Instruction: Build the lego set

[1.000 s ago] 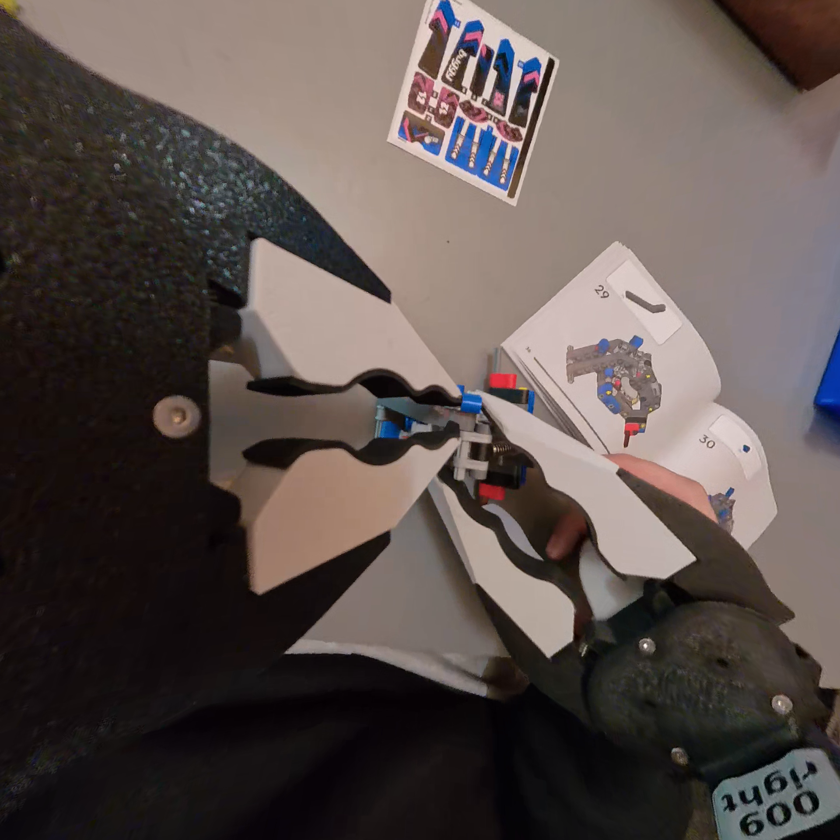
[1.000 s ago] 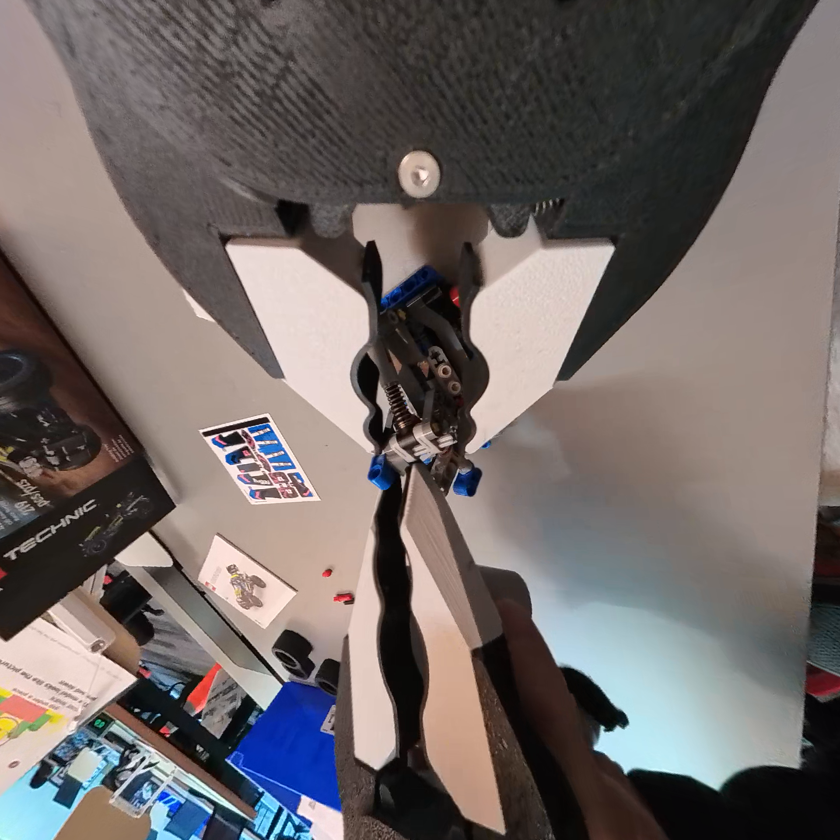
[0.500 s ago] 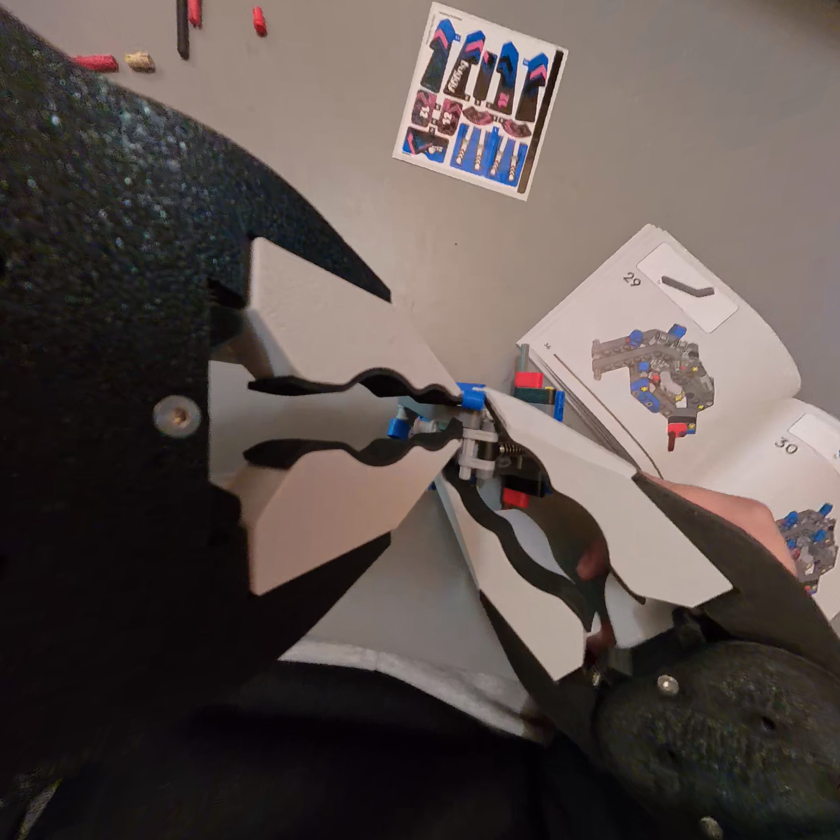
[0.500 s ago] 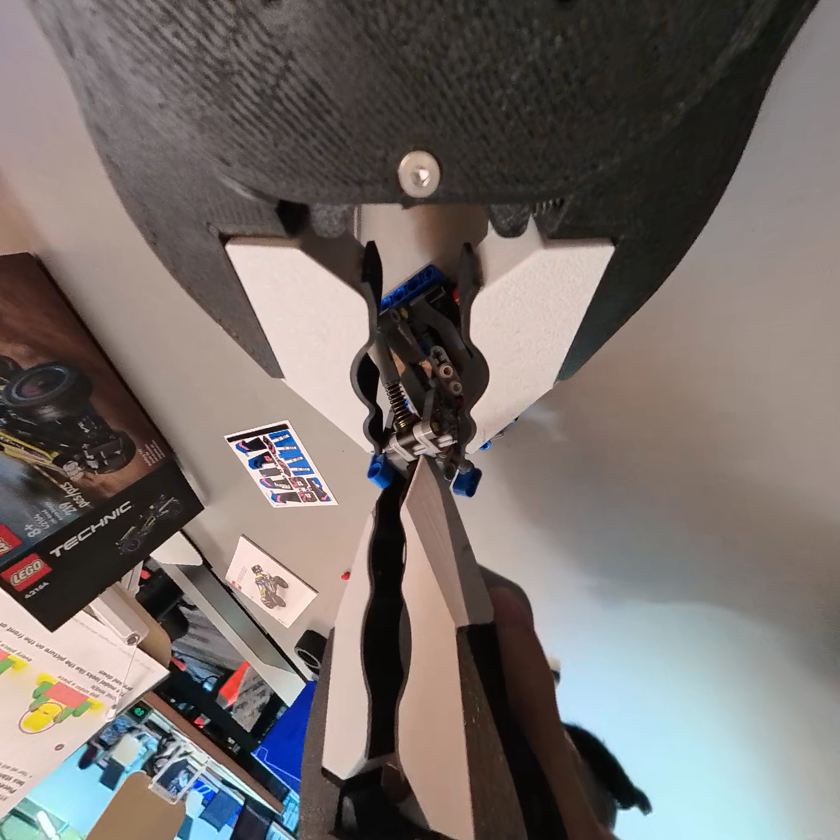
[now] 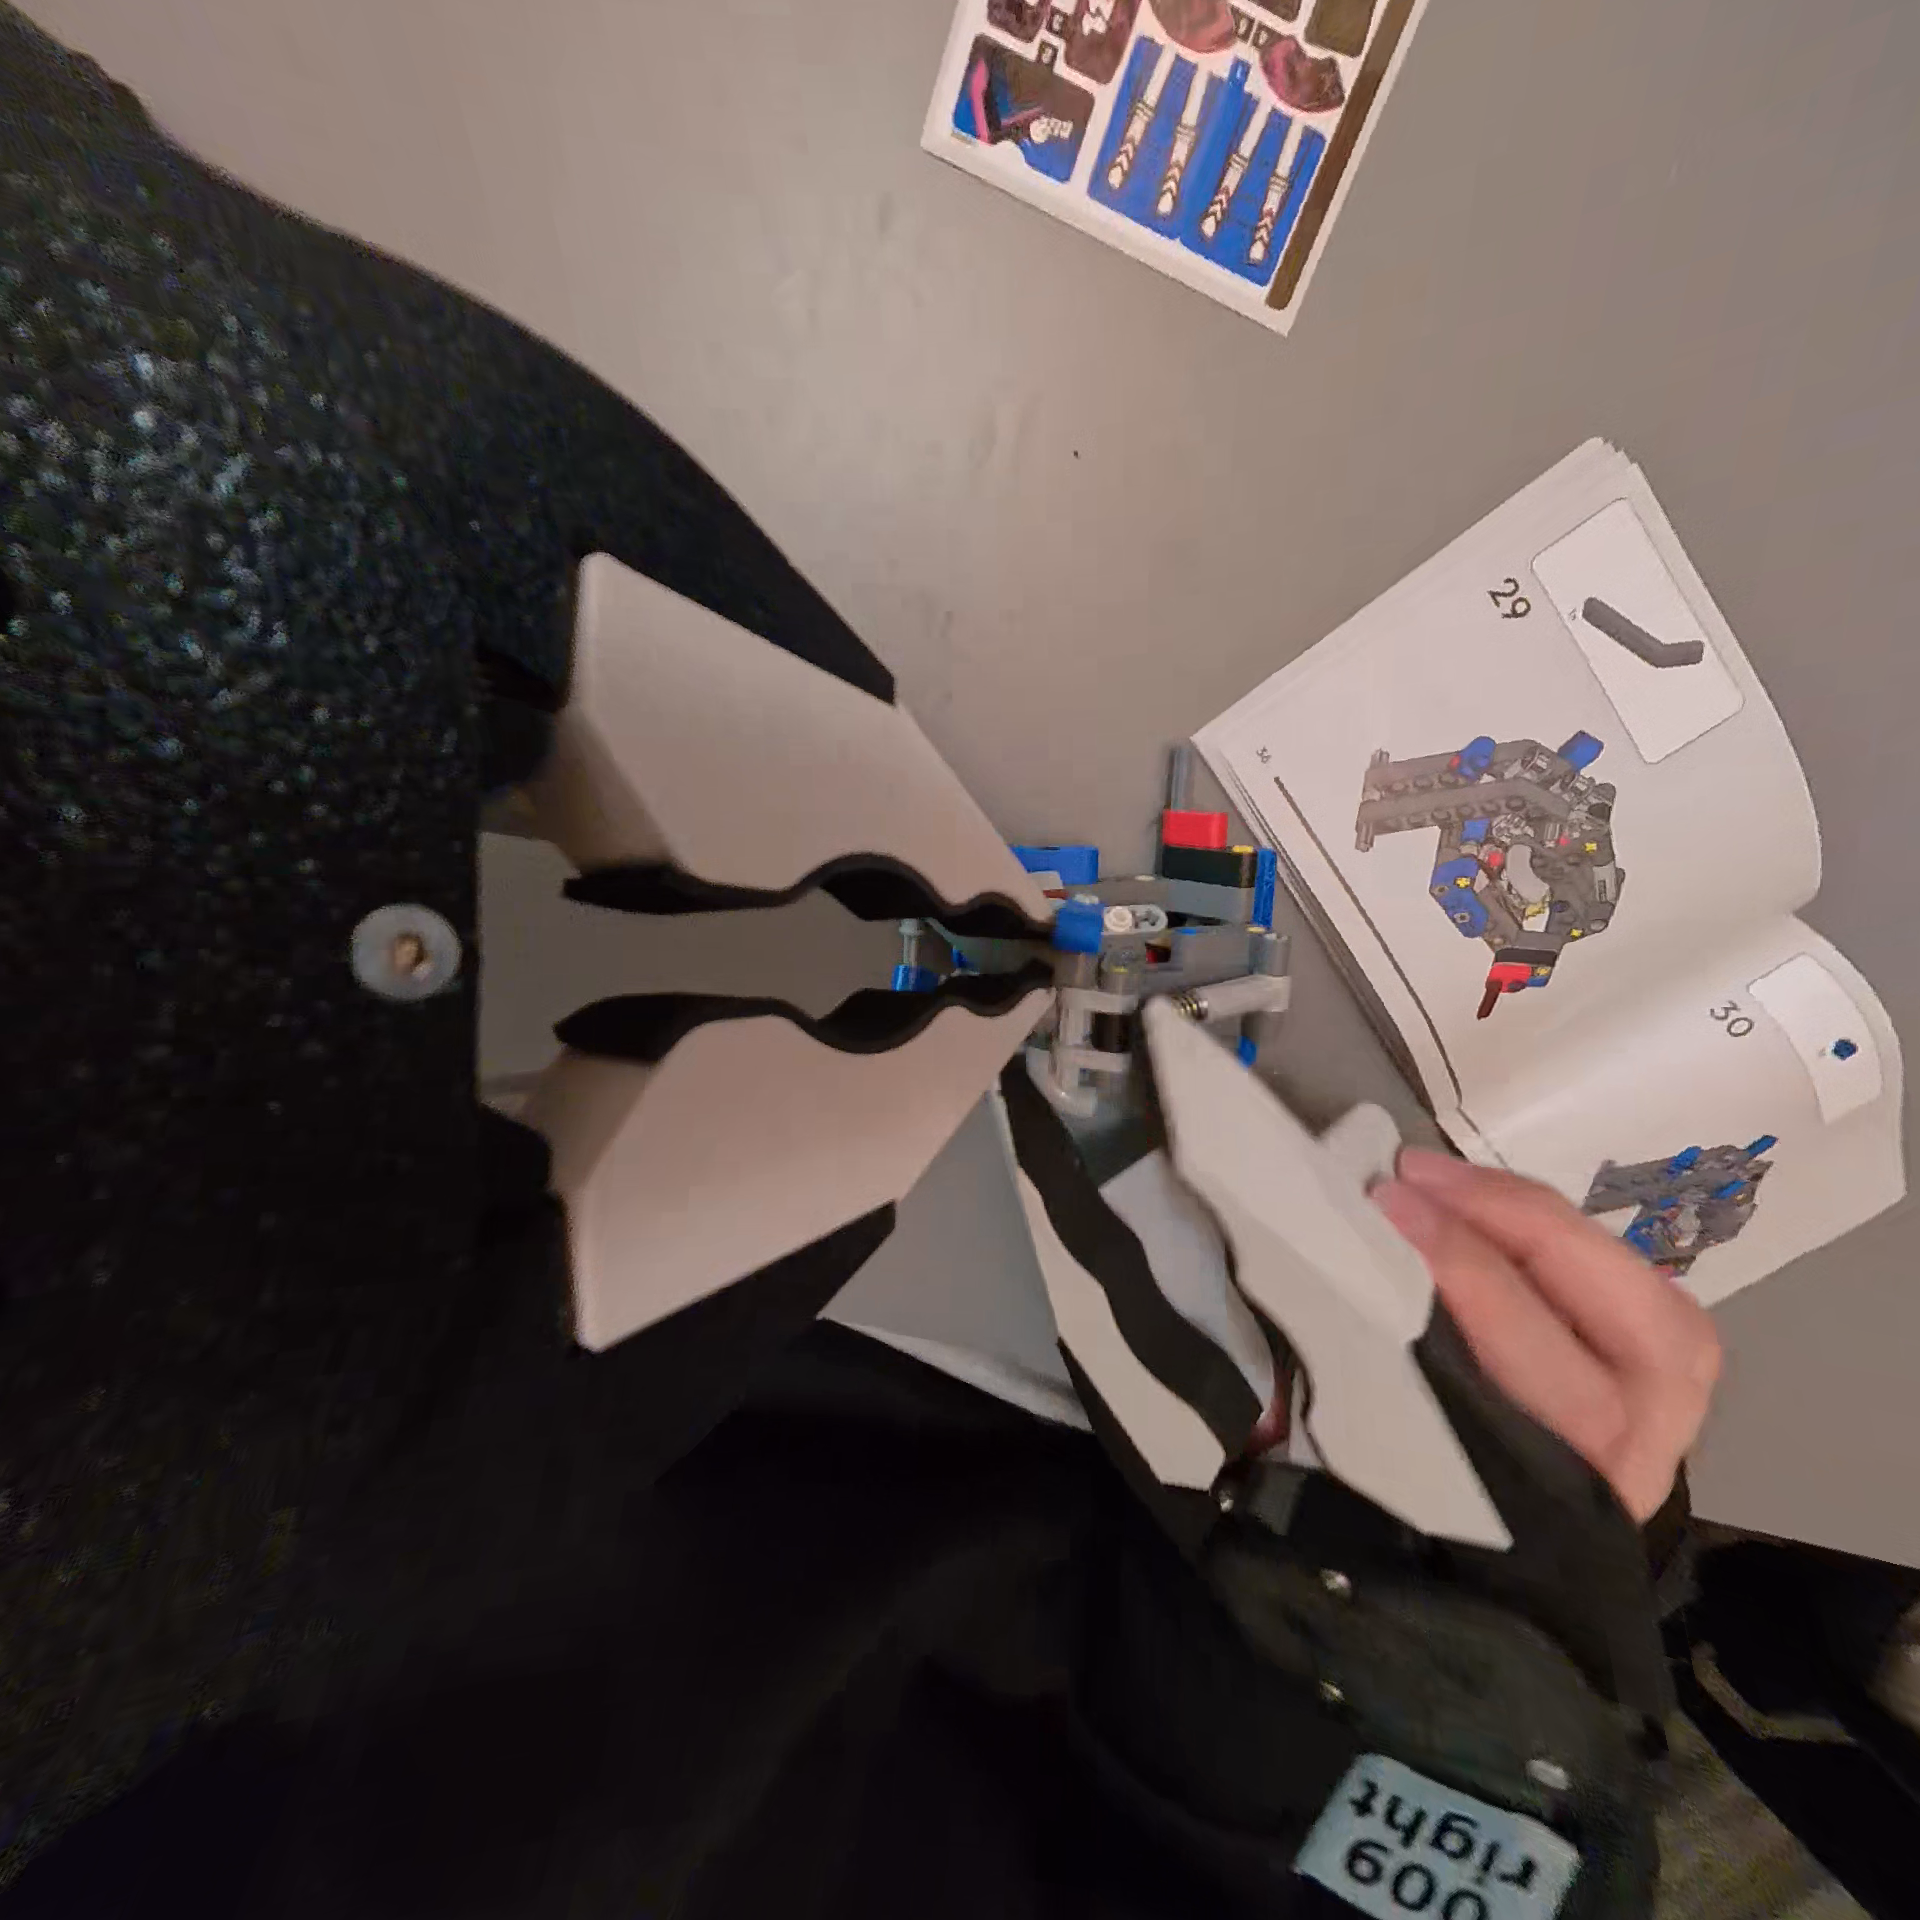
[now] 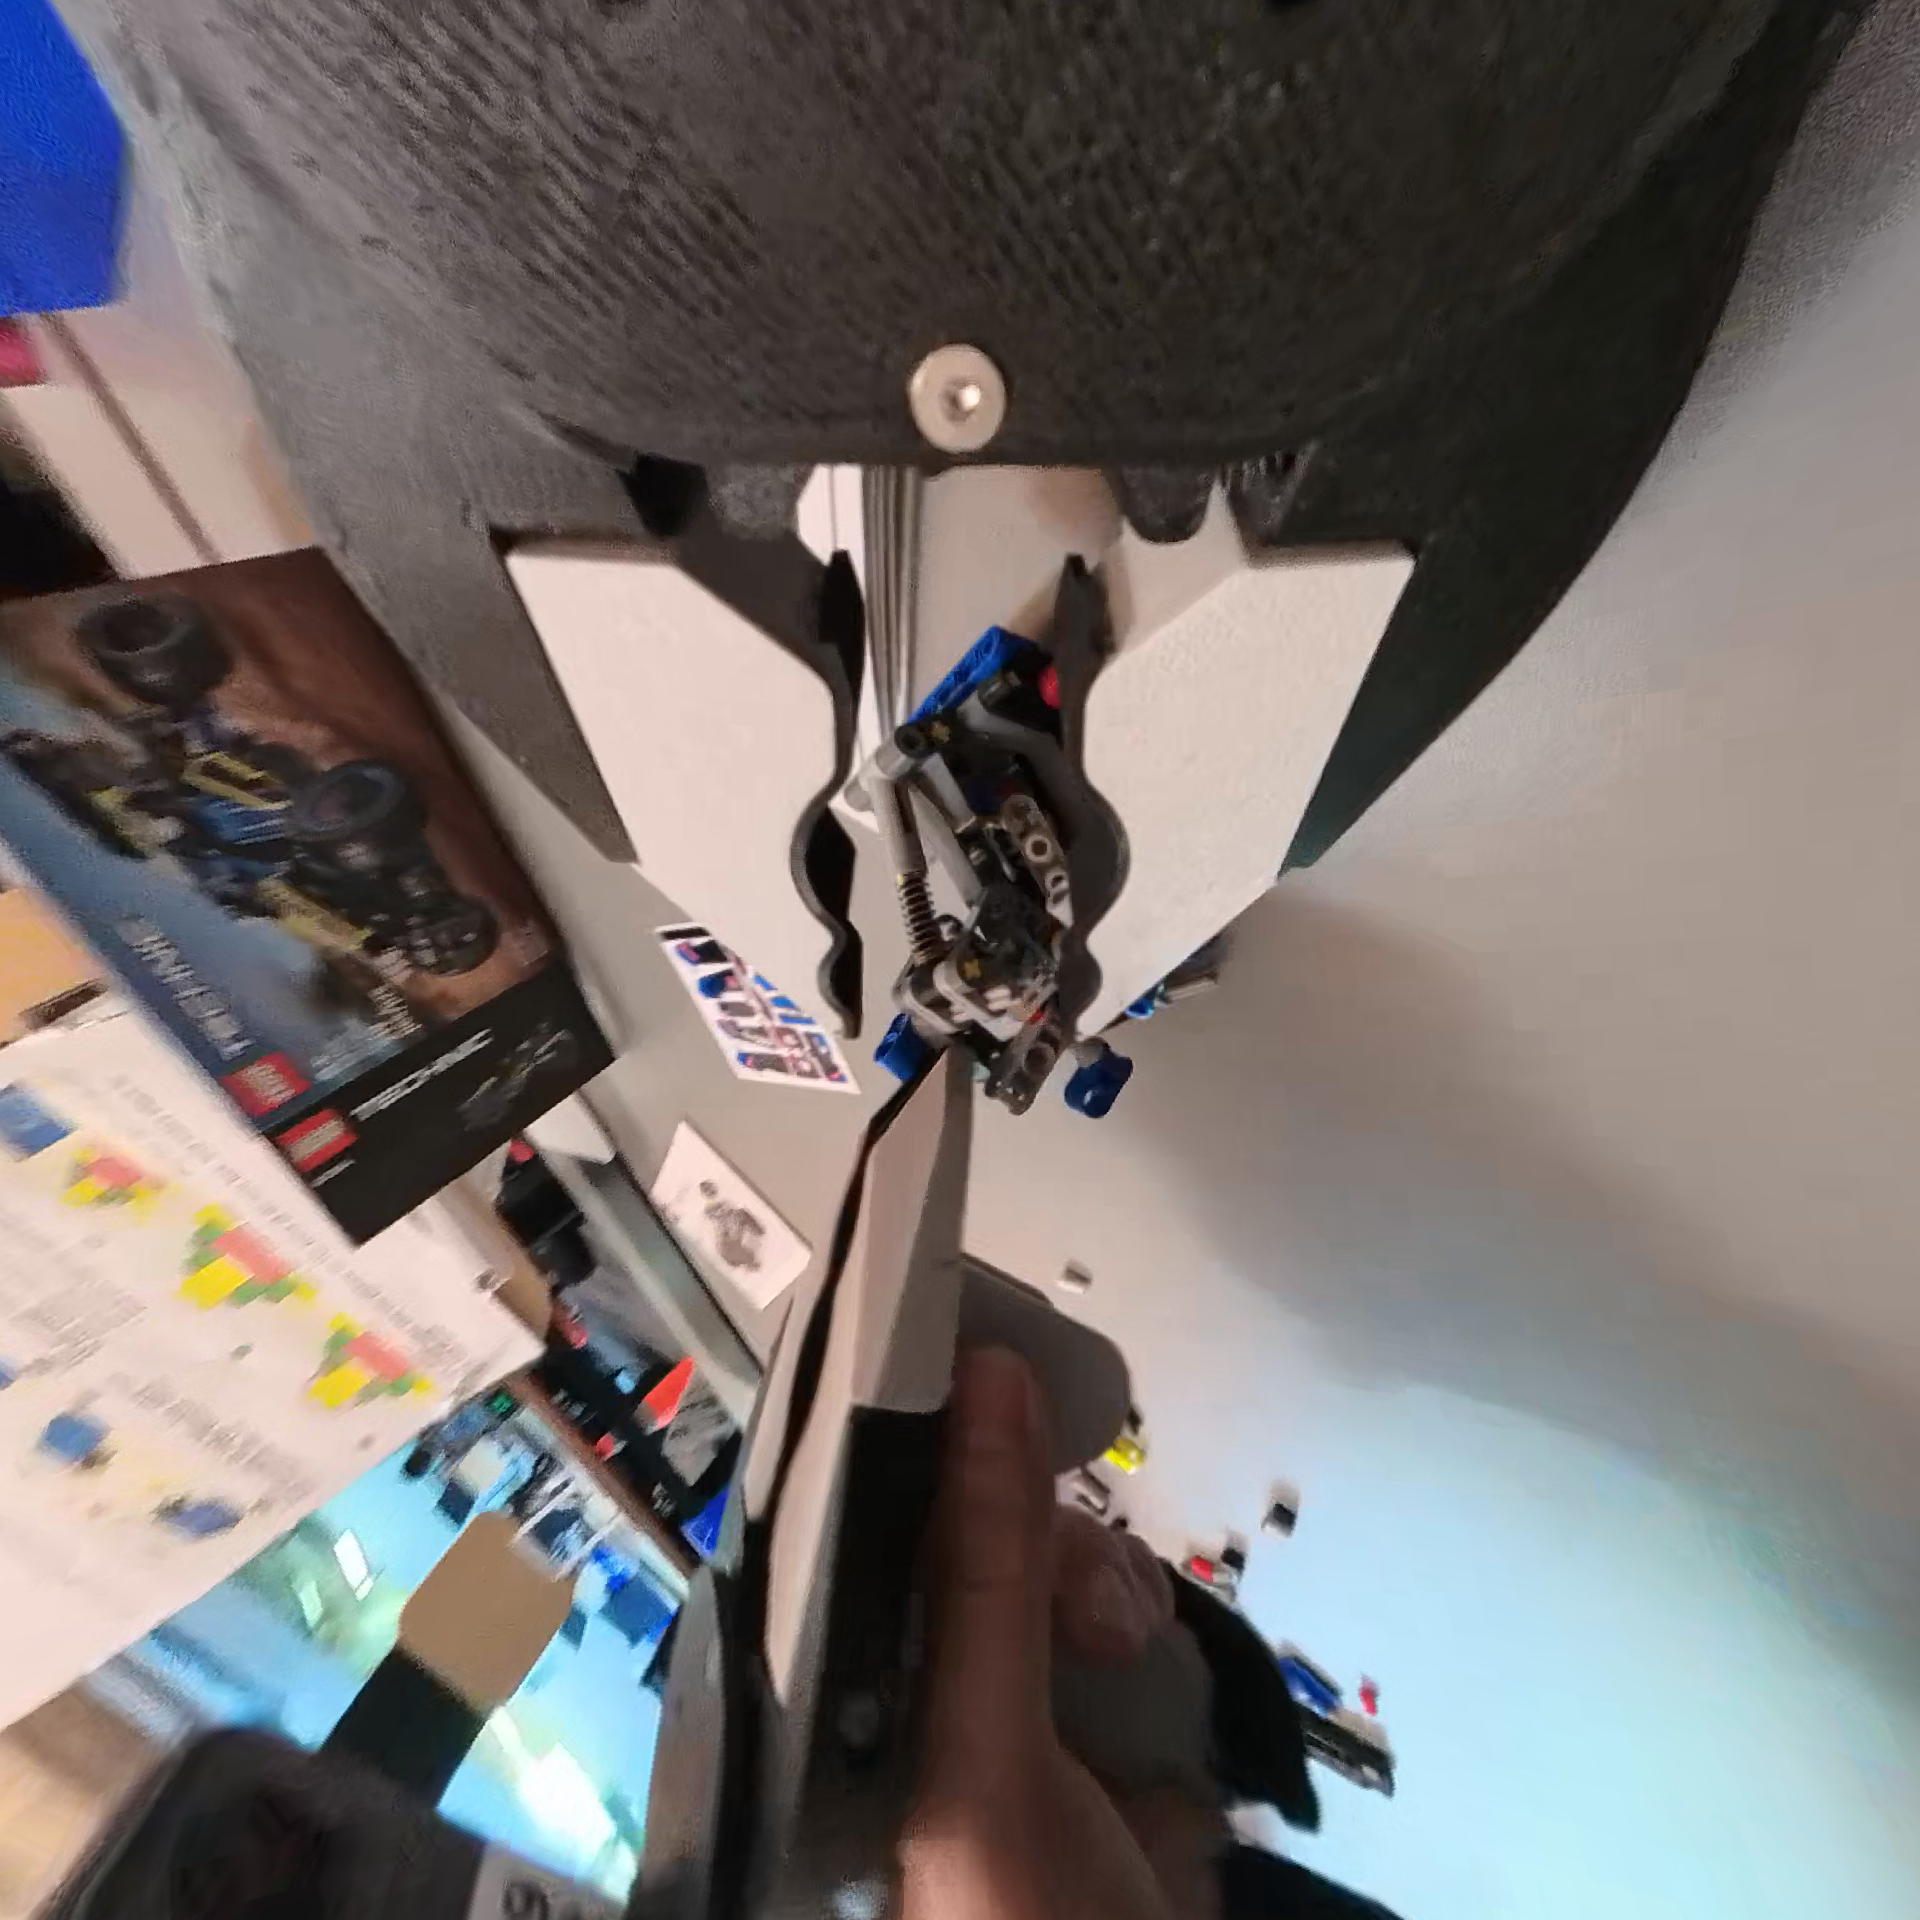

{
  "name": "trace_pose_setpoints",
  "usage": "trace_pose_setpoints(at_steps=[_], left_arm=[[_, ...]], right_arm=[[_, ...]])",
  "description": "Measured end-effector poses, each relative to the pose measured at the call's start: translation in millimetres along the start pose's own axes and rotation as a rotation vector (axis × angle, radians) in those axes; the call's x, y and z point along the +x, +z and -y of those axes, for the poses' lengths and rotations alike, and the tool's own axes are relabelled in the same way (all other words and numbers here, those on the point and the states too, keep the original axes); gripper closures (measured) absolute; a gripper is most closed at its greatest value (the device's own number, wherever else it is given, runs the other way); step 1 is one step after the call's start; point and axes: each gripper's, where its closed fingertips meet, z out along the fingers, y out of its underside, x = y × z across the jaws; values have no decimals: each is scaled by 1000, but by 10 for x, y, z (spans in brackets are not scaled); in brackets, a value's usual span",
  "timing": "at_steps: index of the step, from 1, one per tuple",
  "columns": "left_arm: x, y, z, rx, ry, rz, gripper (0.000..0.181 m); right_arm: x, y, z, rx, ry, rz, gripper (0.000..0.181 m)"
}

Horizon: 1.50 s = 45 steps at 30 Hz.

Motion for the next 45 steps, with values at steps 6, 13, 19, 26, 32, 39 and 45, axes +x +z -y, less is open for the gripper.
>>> trace_pose_setpoints(at_steps=[6, 13, 19, 26, 32, 39, 45], left_arm=[[5, 27, 28, -27, 63, 32, 178], [-11, 47, 65, -48, 101, 72, 181], [-3, 68, 89, -41, 101, 74, 181], [45, 94, 119, 33, 90, 87, 181], [67, 123, 151, 91, 78, 95, 181], [74, 139, 174, 105, 93, 111, 181], [61, 147, 186, 118, 90, 116, 181]], right_arm=[[-69, -54, -33, -99, -414, -74, 163], [-3, -56, -103, -167, -603, -111, 163], [15, -129, -142, -186, -594, -95, 164], [32, -302, -159, -238, -77, -87, 175], [89, -266, -149, -217, 299, -78, 176], [128, -338, -187, -258, 346, -121, 177], [127, -409, -212, -289, 428, -130, 177]])
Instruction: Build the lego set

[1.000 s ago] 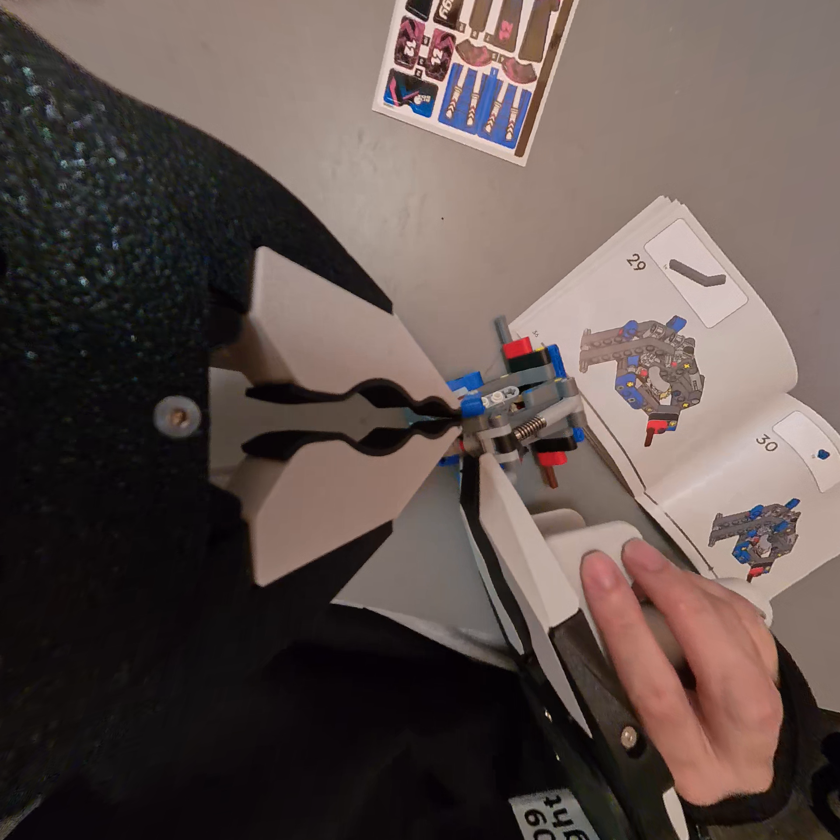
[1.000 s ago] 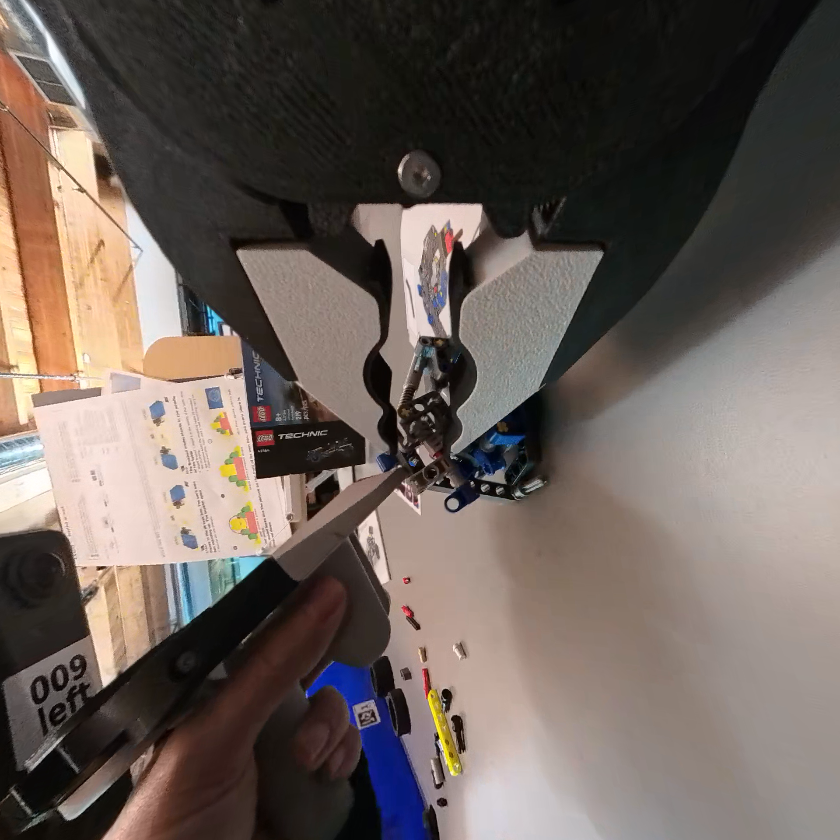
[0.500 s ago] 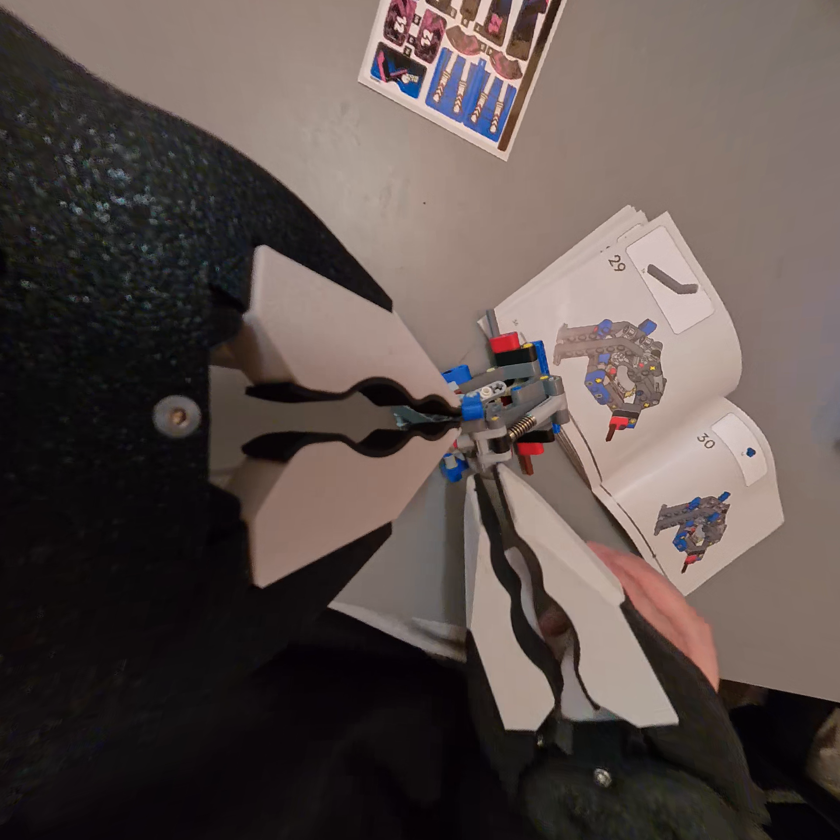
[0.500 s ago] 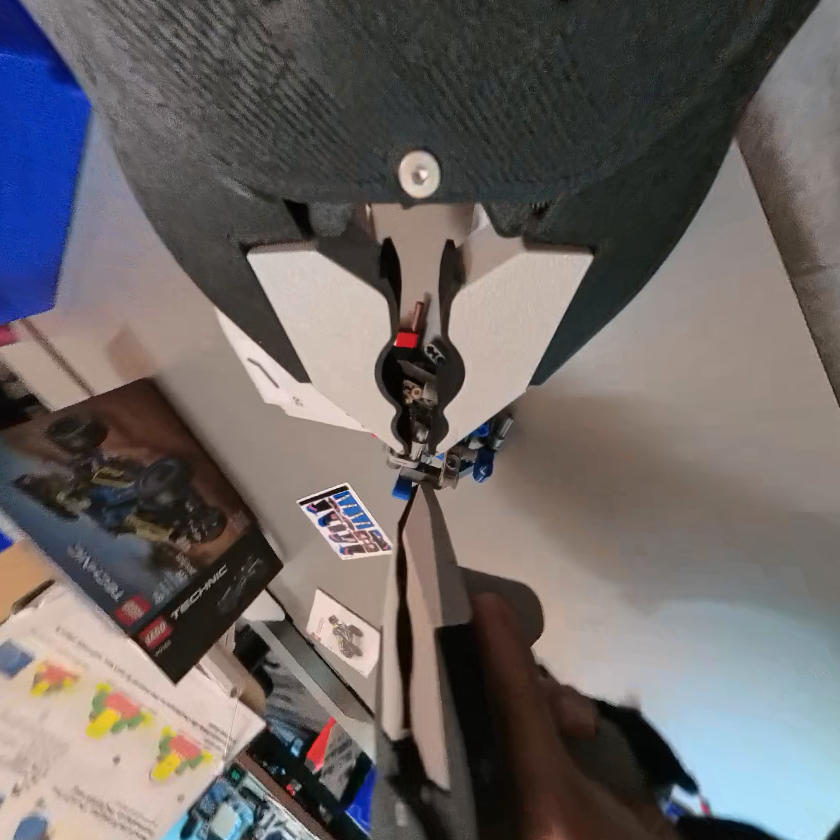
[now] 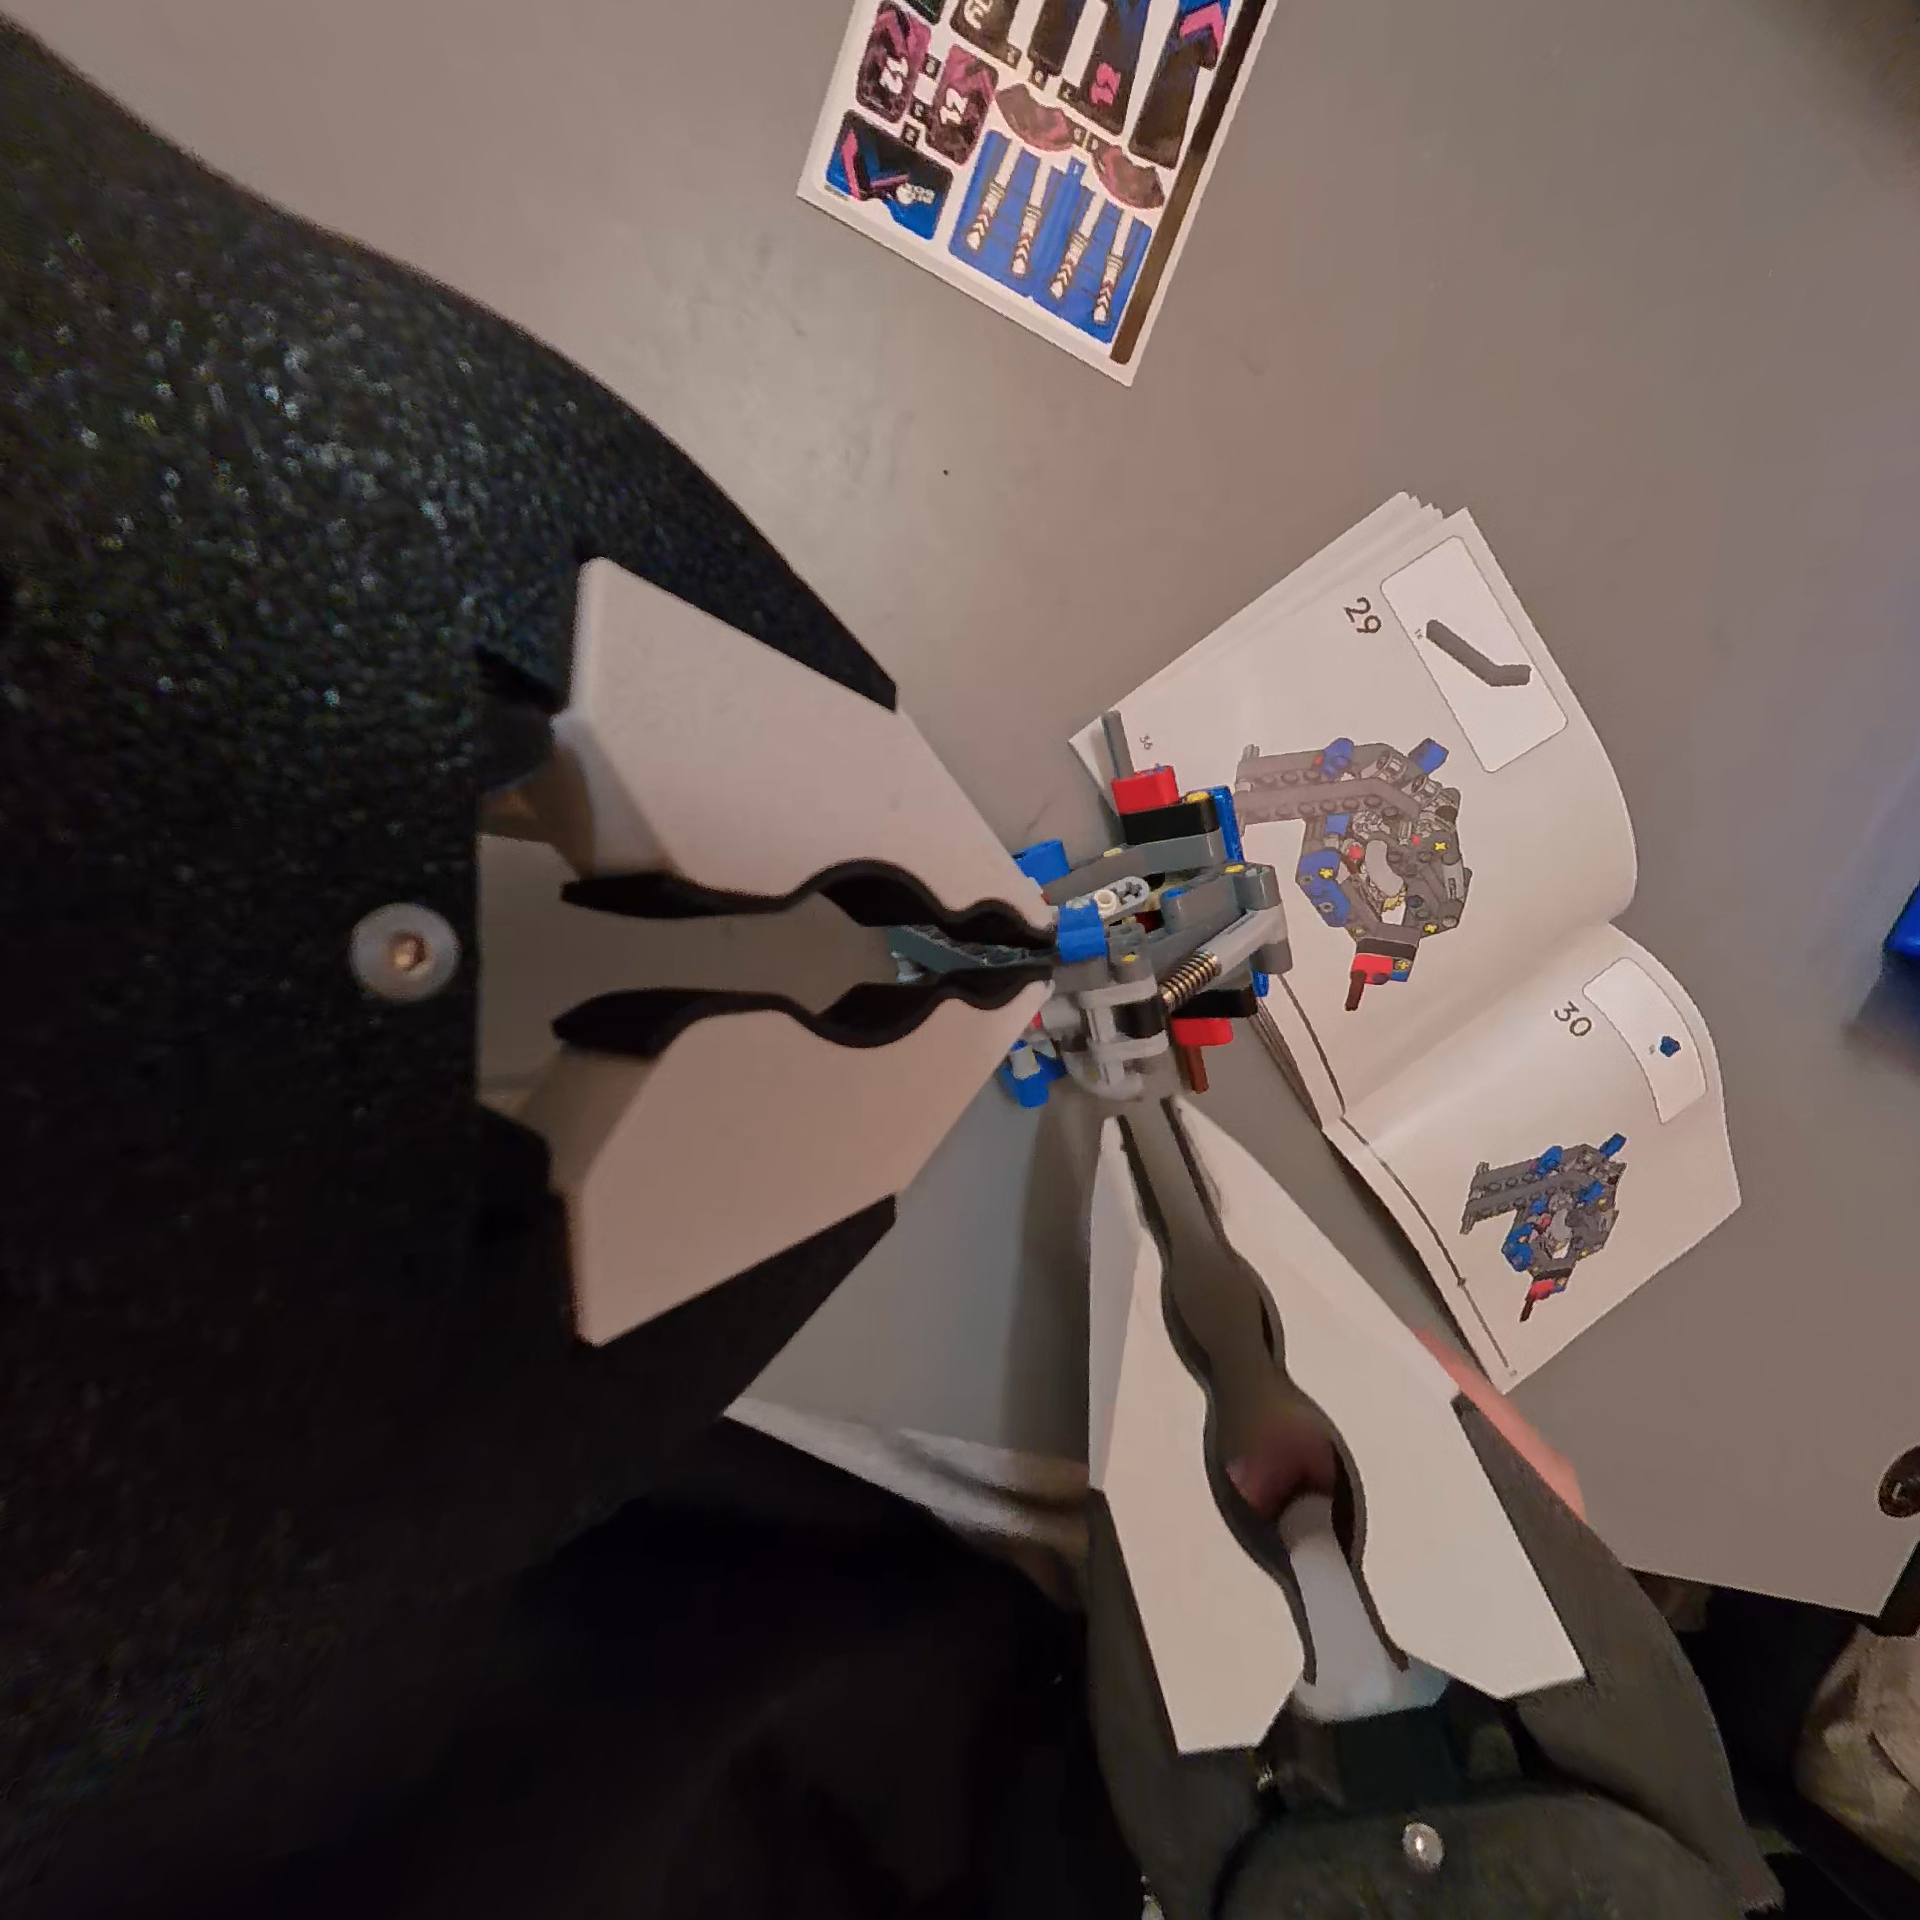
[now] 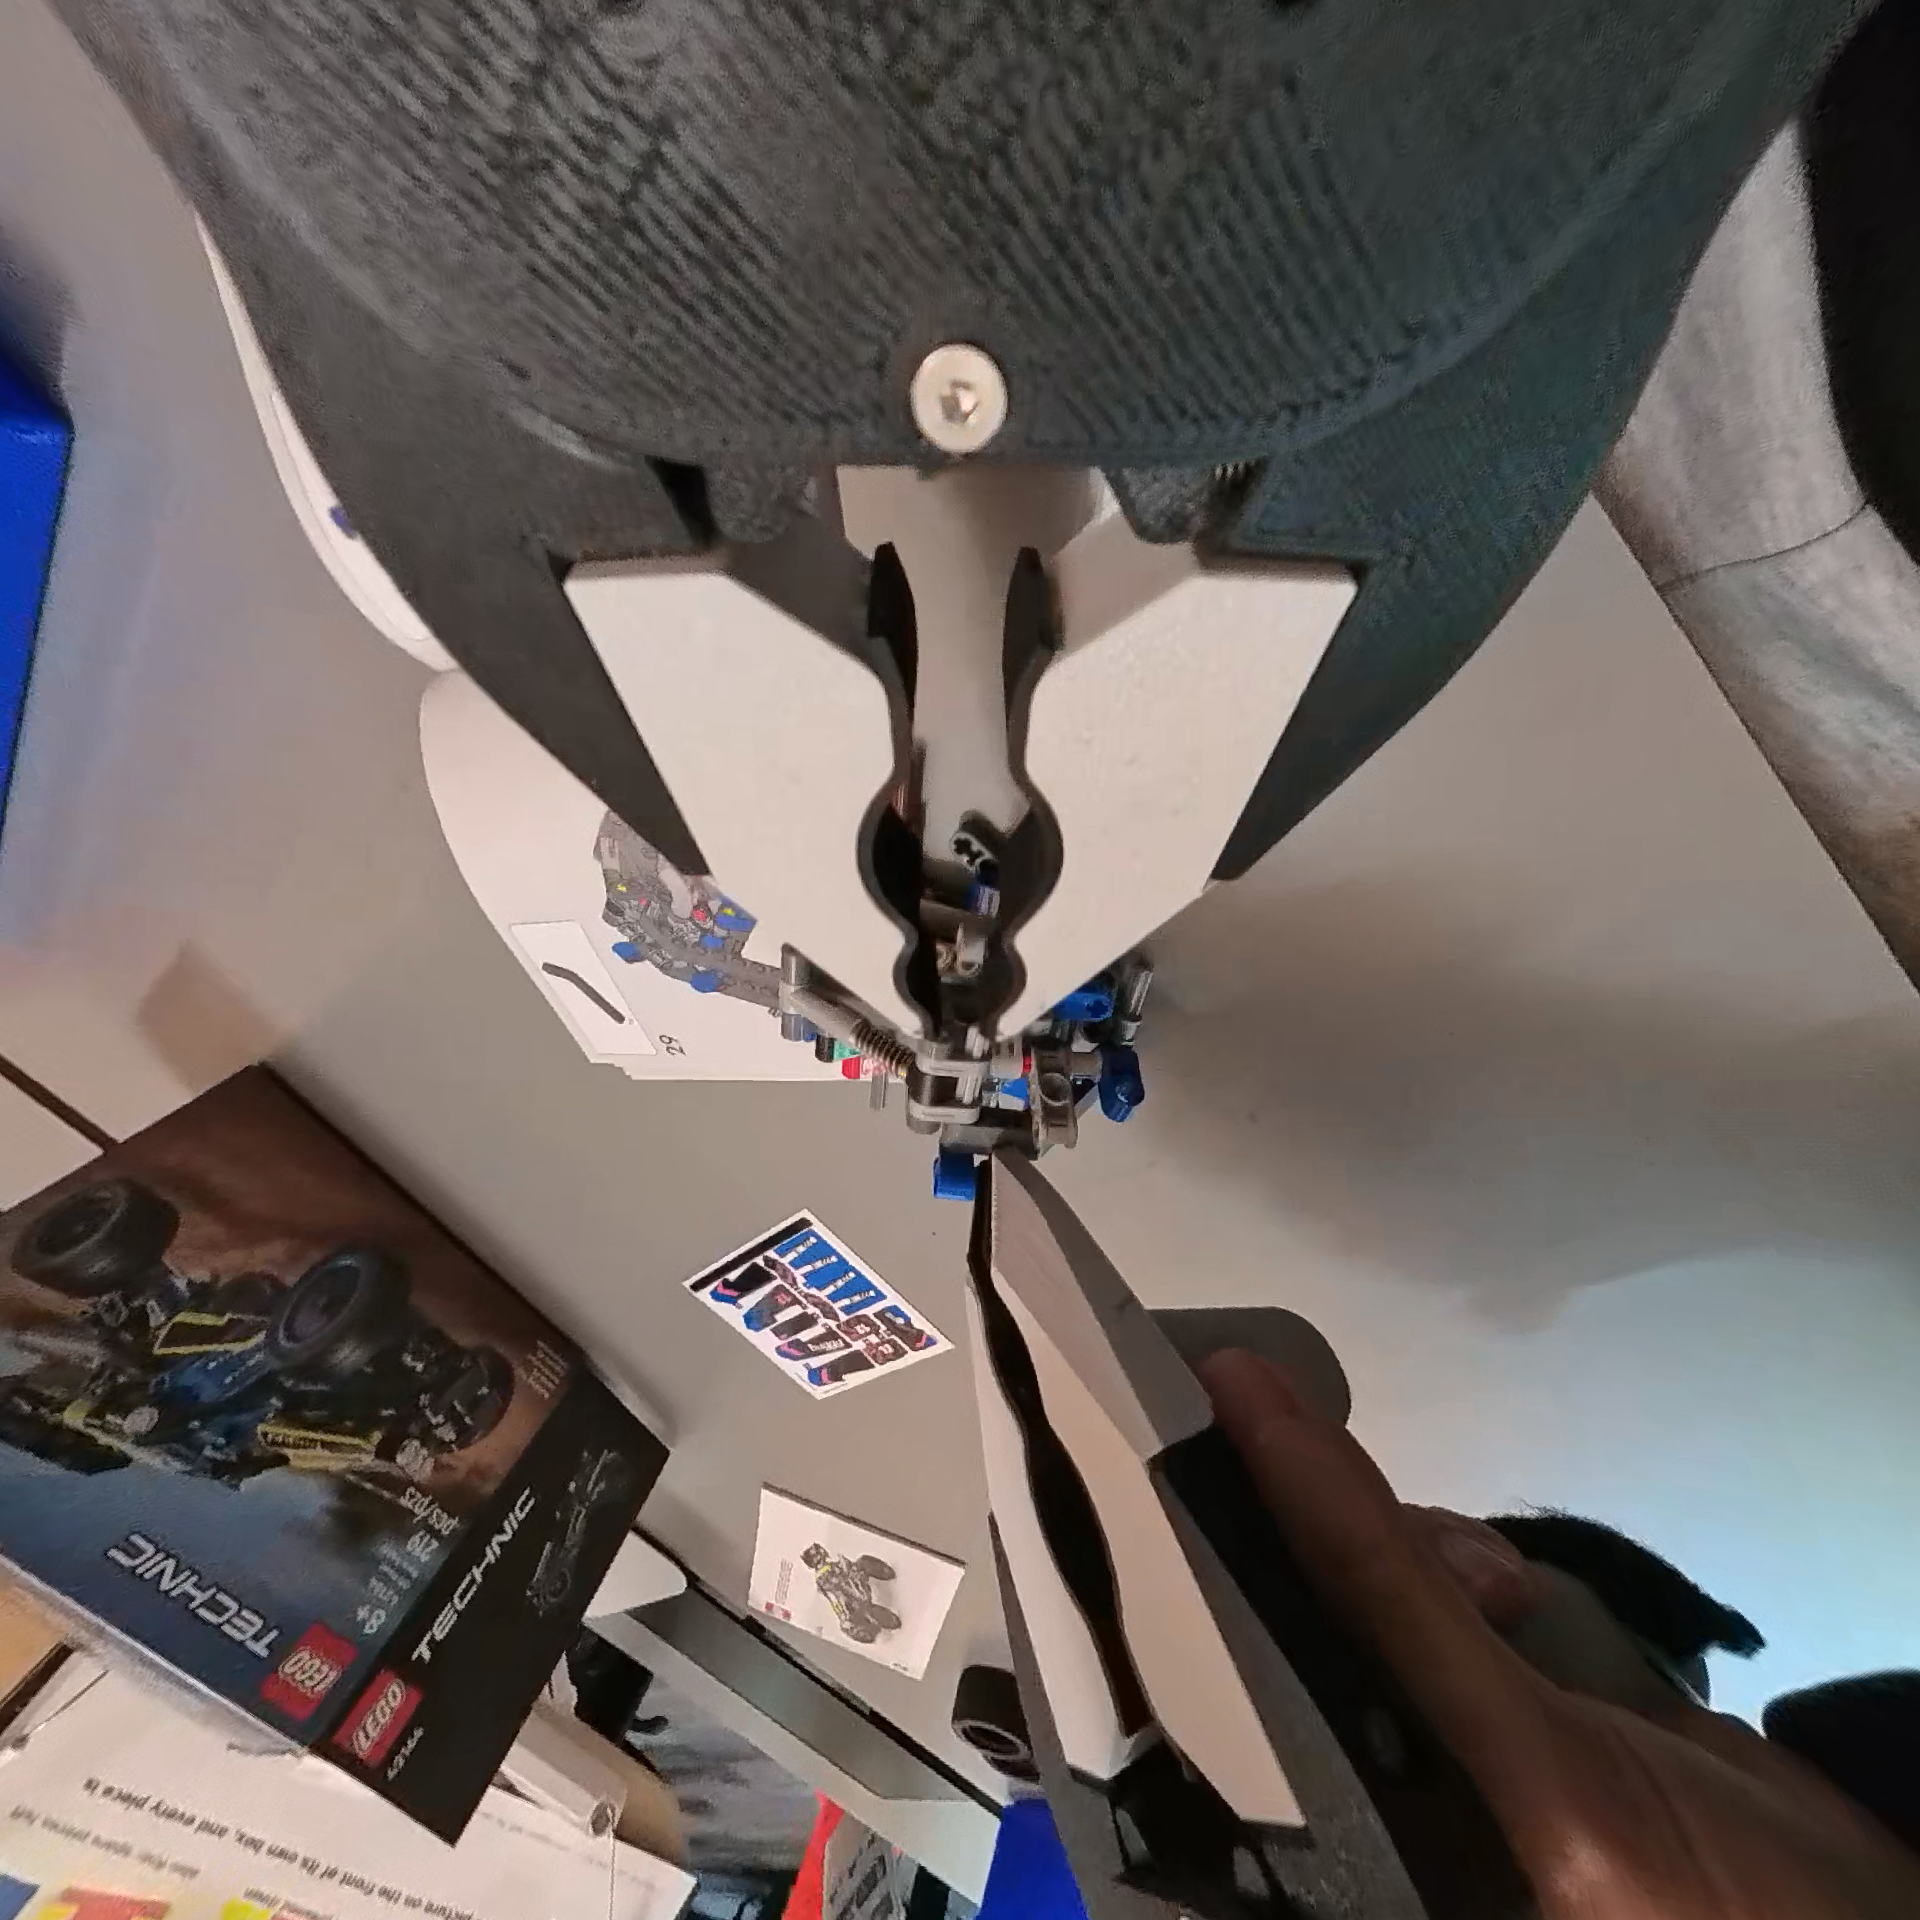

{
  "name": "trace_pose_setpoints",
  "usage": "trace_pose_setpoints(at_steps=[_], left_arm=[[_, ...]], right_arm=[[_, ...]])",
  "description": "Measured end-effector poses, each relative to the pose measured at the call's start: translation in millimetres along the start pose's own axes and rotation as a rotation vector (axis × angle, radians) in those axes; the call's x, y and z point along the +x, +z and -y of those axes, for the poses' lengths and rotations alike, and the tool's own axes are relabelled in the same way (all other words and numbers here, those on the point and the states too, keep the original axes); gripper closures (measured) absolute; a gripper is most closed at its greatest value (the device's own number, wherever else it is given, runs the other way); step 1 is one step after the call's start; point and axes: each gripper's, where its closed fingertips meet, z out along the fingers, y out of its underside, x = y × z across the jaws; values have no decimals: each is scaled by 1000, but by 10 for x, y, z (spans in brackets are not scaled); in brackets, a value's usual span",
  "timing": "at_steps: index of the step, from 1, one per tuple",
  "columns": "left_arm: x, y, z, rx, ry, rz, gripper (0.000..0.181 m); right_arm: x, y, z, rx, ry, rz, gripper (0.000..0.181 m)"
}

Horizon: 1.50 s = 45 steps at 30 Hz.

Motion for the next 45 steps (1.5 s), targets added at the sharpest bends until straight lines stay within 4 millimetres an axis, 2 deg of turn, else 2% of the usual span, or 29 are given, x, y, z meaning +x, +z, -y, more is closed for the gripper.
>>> trace_pose_setpoints(at_steps=[5, 14, 21, 23, 27, 32, 37, 41, 45], left_arm=[[14, 7, 4, 7, 0, -6, 181], [23, 10, 4, 13, 6, 0, 181], [32, 11, 2, 17, 9, 1, 181], [32, 11, 1, 19, 11, 0, 181], [43, 17, 7, 16, 18, -6, 181], [37, 19, 6, 13, 24, 2, 181], [38, 31, 15, 16, 32, 6, 181], [18, 39, 22, 18, 75, 43, 180], [4, 46, 27, 24, 31, 63, 178]], right_arm=[[-26, 52, -67, -5, 58, 1, 177], [5, 54, -29, 50, 132, -7, 176], [-10, 40, -43, 75, 346, 77, 169], [57, 29, -78, 57, 298, 34, 163], [63, 57, 2, 70, 178, 50, 150], [56, 143, -41, 24, 105, 79, 161], [60, 158, -69, -2, 47, 53, 161], [55, 177, -86, -6, -18, 39, 168], [58, 190, -81, 0, -33, -2, 168]])
